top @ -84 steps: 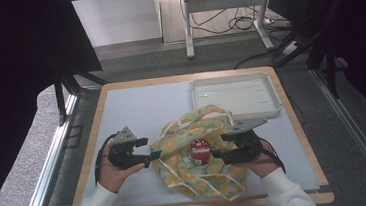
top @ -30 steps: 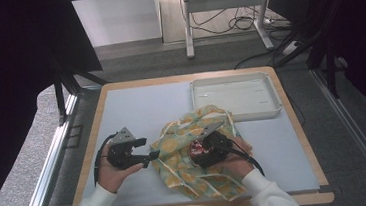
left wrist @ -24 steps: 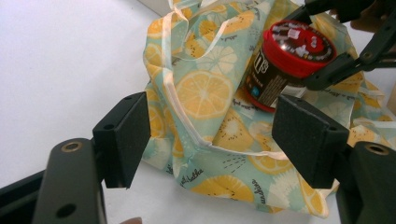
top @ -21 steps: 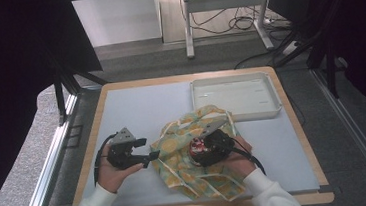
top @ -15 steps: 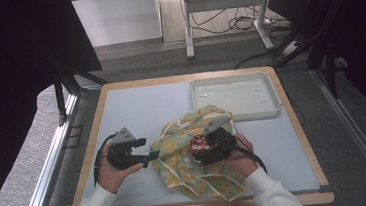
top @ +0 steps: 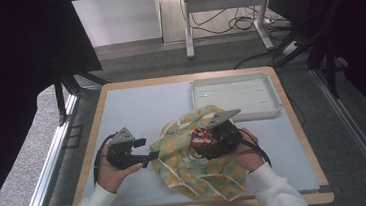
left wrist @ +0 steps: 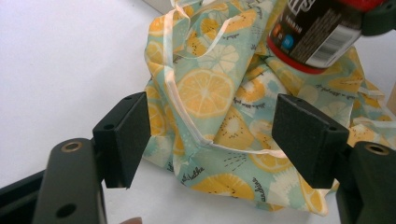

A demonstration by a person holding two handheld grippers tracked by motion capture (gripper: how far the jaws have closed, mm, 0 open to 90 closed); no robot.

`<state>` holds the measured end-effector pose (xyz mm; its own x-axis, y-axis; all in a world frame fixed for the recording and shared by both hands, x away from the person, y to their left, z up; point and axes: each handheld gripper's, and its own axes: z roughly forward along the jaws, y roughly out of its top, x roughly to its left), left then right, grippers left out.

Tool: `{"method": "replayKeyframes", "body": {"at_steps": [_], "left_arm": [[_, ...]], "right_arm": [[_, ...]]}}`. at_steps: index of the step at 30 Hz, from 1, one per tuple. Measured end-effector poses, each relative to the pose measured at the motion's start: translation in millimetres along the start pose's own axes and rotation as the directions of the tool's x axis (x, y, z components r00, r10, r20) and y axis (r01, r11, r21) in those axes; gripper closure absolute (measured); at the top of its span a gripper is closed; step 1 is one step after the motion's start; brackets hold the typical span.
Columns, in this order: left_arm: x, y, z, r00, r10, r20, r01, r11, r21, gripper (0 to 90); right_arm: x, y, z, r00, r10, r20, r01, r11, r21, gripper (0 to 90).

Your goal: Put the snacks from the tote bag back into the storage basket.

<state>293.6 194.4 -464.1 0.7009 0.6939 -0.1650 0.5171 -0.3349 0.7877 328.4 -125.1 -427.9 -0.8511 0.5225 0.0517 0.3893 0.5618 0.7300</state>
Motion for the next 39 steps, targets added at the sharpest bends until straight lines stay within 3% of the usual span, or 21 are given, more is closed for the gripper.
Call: {"method": "replayKeyframes", "body": {"at_steps": [10, 39], "left_arm": [[0.6, -0.7, 1.2, 1.0, -0.005, 0.001, 0.005, 1.0, 0.003, 28.4], [1.3, 0.3, -0.1, 0.9999, 0.008, 0.01, -0.008, 1.0, 0.005, 28.3]], "right_arm": [[-4.7, 16.0, -8.8, 0.9998, -0.016, 0.011, 0.016, 0.9999, -0.003, 25.7], [-26.6, 36.0, -18.8, 0.9983, 0.015, 0.056, -0.013, 0.9994, -0.031, 25.7]]}}
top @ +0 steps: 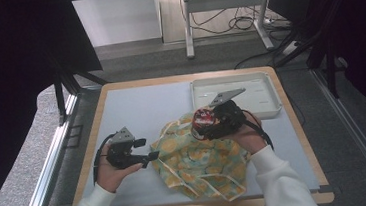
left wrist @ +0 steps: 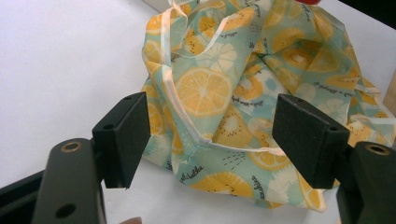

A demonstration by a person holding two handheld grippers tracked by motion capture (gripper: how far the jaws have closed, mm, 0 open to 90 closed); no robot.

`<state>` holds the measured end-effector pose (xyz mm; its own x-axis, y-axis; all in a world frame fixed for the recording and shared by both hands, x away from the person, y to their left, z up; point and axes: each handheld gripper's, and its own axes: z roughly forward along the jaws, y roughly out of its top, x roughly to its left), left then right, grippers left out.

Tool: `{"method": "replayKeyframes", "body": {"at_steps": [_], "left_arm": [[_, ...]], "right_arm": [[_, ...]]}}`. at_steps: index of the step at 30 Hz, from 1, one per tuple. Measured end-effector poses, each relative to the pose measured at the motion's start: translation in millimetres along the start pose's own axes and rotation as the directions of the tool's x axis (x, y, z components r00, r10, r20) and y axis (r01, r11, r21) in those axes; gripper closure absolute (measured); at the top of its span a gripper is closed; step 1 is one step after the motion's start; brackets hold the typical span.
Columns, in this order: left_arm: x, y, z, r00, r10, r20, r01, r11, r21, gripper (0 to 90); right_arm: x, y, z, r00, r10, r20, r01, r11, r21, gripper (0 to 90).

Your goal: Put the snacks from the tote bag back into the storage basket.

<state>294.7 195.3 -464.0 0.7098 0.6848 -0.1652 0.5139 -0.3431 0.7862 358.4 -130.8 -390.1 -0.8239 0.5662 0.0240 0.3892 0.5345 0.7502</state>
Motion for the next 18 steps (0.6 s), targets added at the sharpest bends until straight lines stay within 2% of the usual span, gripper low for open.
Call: {"method": "replayKeyframes", "body": {"at_steps": [18], "left_arm": [[-0.1, 0.3, 1.0, 1.0, 0.003, 0.0, -0.003, 1.0, 0.007, 28.3]], "right_arm": [[-24.4, 19.6, 2.2, 0.9993, 0.025, 0.029, -0.025, 0.9996, -0.015, 25.8]]}}
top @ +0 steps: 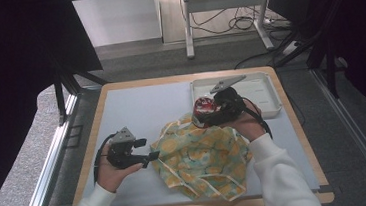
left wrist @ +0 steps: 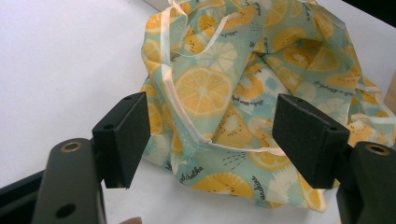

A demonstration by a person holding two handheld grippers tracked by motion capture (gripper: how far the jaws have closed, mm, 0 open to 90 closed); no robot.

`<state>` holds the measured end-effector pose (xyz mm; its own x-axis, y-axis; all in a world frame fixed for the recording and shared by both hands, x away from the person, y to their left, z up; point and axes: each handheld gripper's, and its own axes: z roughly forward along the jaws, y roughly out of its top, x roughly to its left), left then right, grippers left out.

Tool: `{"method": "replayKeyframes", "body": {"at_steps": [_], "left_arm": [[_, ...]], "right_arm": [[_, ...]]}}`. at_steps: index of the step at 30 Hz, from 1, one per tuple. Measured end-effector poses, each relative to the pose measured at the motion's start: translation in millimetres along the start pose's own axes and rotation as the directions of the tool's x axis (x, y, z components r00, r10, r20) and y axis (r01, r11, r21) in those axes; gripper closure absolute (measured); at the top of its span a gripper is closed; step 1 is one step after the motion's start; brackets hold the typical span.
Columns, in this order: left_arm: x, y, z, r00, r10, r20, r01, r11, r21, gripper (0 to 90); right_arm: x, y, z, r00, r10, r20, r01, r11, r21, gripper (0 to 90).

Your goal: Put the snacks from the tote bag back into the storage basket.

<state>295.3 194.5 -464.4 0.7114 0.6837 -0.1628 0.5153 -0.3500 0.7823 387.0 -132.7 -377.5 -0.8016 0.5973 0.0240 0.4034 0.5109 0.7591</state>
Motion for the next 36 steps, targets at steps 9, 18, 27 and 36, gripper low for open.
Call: {"method": "replayKeyframes", "body": {"at_steps": [9, 18, 27, 36], "left_arm": [[0.8, -0.2, 0.0, 1.0, -0.005, 0.0, 0.005, 1.0, -0.001, 28.3], [1.6, -0.5, 1.0, 1.0, -0.005, 0.001, 0.005, 1.0, 0.004, 28.2], [2.7, -1.1, 1.1, 1.0, -0.008, 0.002, 0.008, 1.0, 0.004, 28.1], [2.6, -1.2, 1.4, 0.9999, -0.01, 0.004, 0.01, 0.9999, 0.006, 28.2]], "right_arm": [[-15.6, 7.3, 7.0, 0.9998, 0.015, 0.009, -0.016, 0.9999, 0.006, 25.7], [-33.3, 10.9, 15.7, 0.9989, 0.04, 0.024, -0.04, 0.9991, 0.012, 25.7], [-48.0, 15.6, 24.8, 0.9979, 0.05, 0.041, -0.051, 0.9983, 0.026, 25.7], [-62.9, 19.3, 35.5, 0.9954, 0.072, 0.064, -0.074, 0.9967, 0.033, 25.7]]}}
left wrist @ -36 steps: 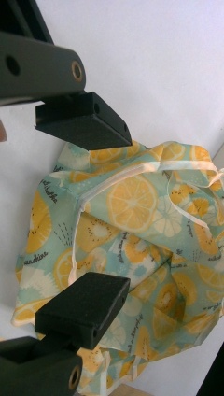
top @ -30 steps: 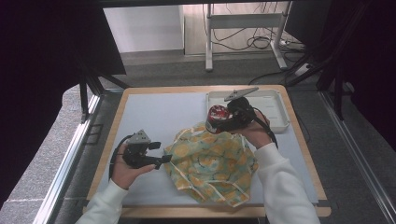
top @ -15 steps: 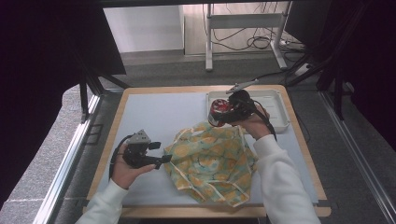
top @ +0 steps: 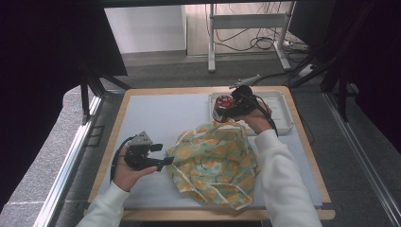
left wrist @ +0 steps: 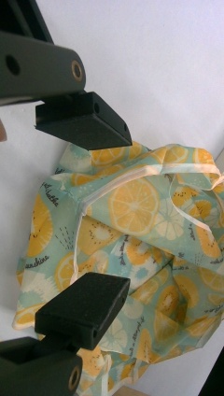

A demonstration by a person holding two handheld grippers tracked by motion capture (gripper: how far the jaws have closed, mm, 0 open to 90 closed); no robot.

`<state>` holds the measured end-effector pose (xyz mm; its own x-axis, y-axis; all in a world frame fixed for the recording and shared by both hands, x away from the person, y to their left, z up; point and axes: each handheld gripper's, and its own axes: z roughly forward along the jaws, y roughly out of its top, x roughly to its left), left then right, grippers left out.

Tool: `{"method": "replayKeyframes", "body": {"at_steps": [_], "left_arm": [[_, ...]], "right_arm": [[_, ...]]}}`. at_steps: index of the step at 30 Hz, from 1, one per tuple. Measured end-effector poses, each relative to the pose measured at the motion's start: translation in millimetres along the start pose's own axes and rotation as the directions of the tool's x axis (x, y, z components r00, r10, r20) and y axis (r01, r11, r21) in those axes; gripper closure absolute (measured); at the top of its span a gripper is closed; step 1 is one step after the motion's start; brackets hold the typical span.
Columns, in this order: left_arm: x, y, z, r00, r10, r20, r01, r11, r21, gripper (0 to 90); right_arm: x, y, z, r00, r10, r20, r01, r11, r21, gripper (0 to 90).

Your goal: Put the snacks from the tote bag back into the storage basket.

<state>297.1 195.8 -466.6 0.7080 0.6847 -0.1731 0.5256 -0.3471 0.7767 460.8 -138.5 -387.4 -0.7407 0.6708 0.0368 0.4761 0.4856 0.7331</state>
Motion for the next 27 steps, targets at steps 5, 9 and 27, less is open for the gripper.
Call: {"method": "replayKeyframes", "body": {"at_steps": [5, 9, 27], "left_arm": [[0.7, -0.3, 0.5, 1.0, 0.001, -0.001, -0.001, 1.0, 0.004, 28.1], [0.4, -0.5, 1.5, 1.0, 0.002, 0.0, -0.002, 1.0, 0.003, 28.1], [1.7, -1.4, 3.1, 1.0, 0.005, 0.001, -0.005, 0.9999, 0.01, 28.1]], "right_arm": [[-7.5, 3.5, 7.6, 0.9999, 0.008, 0.014, -0.008, 0.9999, 0.007, 25.8], [-12.4, 5.7, 16.3, 0.9994, 0.009, 0.032, -0.01, 0.9995, 0.03, 25.7], [-37.7, 6.1, 68.7, 0.9952, 0.038, 0.09, -0.046, 0.9948, 0.091, 25.7]]}}
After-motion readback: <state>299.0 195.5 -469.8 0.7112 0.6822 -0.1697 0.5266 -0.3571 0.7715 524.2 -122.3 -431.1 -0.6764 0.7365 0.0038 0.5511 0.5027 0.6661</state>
